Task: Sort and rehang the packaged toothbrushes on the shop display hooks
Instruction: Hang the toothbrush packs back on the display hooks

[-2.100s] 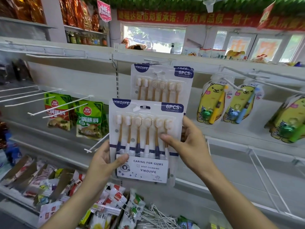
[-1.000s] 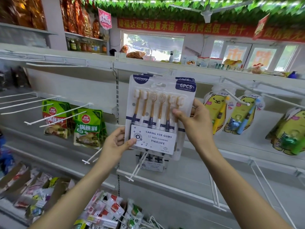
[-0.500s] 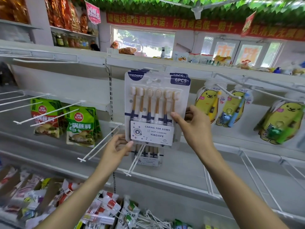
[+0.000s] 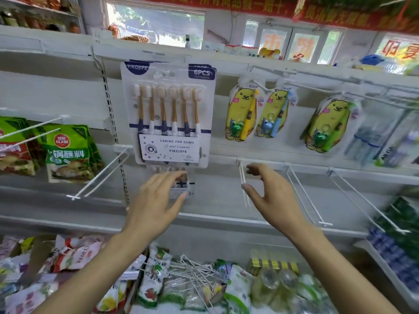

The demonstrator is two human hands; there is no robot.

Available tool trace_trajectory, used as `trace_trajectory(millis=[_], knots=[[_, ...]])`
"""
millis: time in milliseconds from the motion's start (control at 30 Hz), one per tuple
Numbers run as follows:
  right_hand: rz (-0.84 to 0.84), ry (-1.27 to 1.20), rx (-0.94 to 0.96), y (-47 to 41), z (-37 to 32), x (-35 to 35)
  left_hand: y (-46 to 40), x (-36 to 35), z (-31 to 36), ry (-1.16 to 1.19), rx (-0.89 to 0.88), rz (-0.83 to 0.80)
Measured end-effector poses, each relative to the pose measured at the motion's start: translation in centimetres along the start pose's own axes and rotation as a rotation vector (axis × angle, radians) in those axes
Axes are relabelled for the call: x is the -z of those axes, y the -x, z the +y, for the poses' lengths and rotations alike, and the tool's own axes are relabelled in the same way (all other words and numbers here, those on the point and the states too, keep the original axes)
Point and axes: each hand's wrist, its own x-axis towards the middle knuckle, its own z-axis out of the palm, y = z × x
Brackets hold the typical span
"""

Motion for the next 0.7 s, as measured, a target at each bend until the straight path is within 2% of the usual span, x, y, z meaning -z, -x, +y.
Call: trace_trajectory(millis=[133,267,467,700], knots=[[-0.022,0.150,0.013,3.5,2.8,2.7,-1.3,-1.8,4.4,-0.096,-0.219,-0.019],[-0.028,0.277,-0.006,7.4,5.7,6.1,-2.0,-4.2,9.9,-0.113,-0.353,-0.064],[0.001,0.392,-0.083,14.3,11.0,12.5,-1.9,-8.5,20.3,-0.045,-0.502,-0.107],[0.013,0.481,-0.229,24.0,19.2,22.1,0.3,-14.8,36.0,0.025,-0.636,-0.171]])
